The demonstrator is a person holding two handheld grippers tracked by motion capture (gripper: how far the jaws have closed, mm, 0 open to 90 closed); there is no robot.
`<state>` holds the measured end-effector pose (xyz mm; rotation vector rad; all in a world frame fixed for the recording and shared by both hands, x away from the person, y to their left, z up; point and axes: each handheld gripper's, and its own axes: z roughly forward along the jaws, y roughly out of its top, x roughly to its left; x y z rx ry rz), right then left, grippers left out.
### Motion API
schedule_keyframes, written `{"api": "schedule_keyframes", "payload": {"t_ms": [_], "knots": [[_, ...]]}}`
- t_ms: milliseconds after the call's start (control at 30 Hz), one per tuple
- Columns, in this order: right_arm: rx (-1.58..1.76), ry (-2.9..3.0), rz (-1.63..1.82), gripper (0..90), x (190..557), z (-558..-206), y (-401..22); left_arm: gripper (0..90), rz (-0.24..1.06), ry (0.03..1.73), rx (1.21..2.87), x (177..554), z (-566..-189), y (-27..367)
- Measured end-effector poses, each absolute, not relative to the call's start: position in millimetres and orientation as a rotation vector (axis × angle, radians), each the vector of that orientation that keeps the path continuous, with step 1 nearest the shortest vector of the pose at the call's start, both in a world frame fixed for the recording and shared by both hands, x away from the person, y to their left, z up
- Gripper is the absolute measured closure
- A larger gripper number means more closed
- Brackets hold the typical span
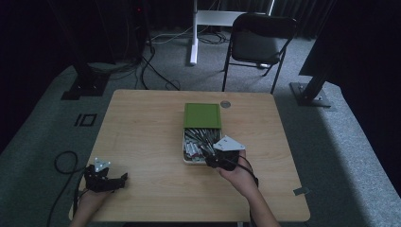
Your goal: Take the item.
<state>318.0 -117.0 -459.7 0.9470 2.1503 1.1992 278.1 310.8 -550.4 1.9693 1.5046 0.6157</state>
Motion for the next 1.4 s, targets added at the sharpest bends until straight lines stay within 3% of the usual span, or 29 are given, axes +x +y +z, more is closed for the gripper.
{"api": "schedule_keyframes", "payload": {"t_ms": [133,167,367,1100,1400], "knots": [[0.926,2.176,1.193,53.1,319.1,-464.4,-112.8,1.2,0.616,1.504,1.97,278.1,-550.4,310.9],[0.929,2.205,1.19,60.3,319.3,-467.0,-110.1,1.2,0.616,1.504,1.969,278.1,-550.5,310.8],[0.951,2.232,1.158,71.3,325.1,-475.6,-106.6,1.3,0.616,1.504,1.97,278.1,-550.4,310.9],[0.934,2.215,0.996,74.8,335.2,-495.6,-93.1,1.2,0.616,1.504,1.97,278.1,-550.4,310.9],[0.942,2.193,0.934,86.6,337.4,-494.8,-93.7,1.3,0.616,1.504,1.97,278.1,-550.4,310.9]]}}
